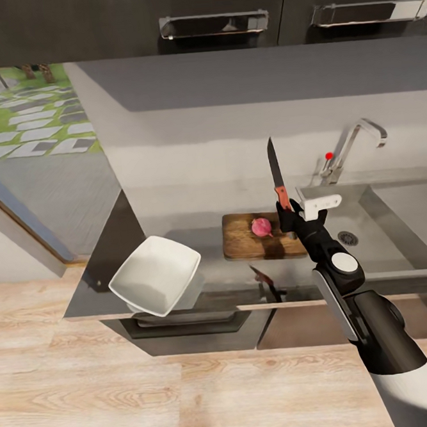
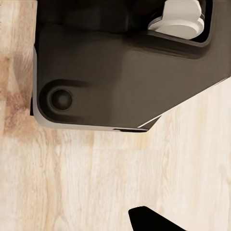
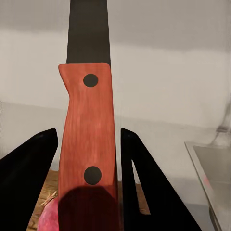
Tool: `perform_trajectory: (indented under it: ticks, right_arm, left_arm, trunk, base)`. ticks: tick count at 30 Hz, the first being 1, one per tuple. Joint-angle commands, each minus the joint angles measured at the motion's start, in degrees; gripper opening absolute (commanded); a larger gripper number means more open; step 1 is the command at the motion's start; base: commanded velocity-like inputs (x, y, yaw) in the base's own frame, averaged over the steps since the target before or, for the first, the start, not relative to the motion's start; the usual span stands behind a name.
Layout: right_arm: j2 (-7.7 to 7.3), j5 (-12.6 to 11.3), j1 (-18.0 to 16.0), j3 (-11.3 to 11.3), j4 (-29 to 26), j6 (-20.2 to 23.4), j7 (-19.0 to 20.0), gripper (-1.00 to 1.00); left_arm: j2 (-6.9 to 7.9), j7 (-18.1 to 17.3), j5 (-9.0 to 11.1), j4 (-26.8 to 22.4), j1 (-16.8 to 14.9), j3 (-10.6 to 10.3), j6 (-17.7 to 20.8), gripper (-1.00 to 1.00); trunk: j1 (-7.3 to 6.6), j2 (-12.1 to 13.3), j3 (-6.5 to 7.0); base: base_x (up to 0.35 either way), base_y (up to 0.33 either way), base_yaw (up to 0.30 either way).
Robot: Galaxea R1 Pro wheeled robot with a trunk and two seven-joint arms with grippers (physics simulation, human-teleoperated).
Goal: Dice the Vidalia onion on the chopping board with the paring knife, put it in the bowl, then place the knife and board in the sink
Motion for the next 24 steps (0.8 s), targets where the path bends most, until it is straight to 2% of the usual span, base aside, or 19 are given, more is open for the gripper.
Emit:
perform_trajectory:
  ticks: [1, 8, 12, 14, 18, 21, 24]
  right_arm:
    - [-0.08, -0.4, 0.0, 0.2, -0.1, 0.3, -0.6, -1.00]
    - [-0.09, -0.3, -0.1, 0.4, 0.0, 0.2, -0.8, -1.00]
    - [-0.16, -0.1, 0.0, 0.9, 0.0, 0.2, -3.9, -1.00]
    - [-0.20, 0.1, 0.0, 3.6, 0.0, 0.1, -7.6, -1.00]
    - [-0.32, 0.2, 0.0, 10.4, -0.1, 0.1, -16.5, -1.00]
    - [-0.35, 0.1, 0.0, 12.3, -0.1, 0.1, -20.4, -1.00]
    - [-0.39, 0.1, 0.0, 12.9, 0.0, 0.1, -21.6, -1.00]
  left_arm:
    - [0.00, -0.1, 0.3, -0.1, 0.0, 0.0, -0.1, 1.00]
    - [0.00, -0.1, 0.3, -0.2, 0.0, 0.0, -0.1, 1.00]
    - [0.00, -0.1, 0.2, 0.1, -0.7, 0.0, -0.2, 1.00]
    - [0.00, -0.1, 0.2, 0.6, -1.7, 0.0, -0.2, 1.00]
    - [0.00, -0.1, 0.1, 1.6, -2.3, 0.0, -0.2, 1.00]
    - [0.03, -0.1, 0.1, 2.3, -2.4, 0.0, -0.2, 1.00]
    - [0.13, -0.1, 0.1, 2.7, -2.4, 0.0, -0.2, 1.00]
  trunk:
    - [0.04, -0.1, 0.01]
    - [0.04, -0.1, 0.67]
    - [0.04, -0.1, 1.05]
    - [0.04, -0.1, 1.24]
    - [0.04, -0.1, 1.62]
    - [0.04, -0.1, 1.90]
    - [0.04, -0.1, 2.18]
  base:
    - [0.000, 0.000, 0.000]
    - [0.000, 0.000, 0.000]
    - [0.000, -0.025, 0.000]
    - [0.000, -0.125, 0.000]
    - [0.000, -0.198, 0.000]
    - [0.000, -0.241, 0.000]
    - [0.000, -0.265, 0.000]
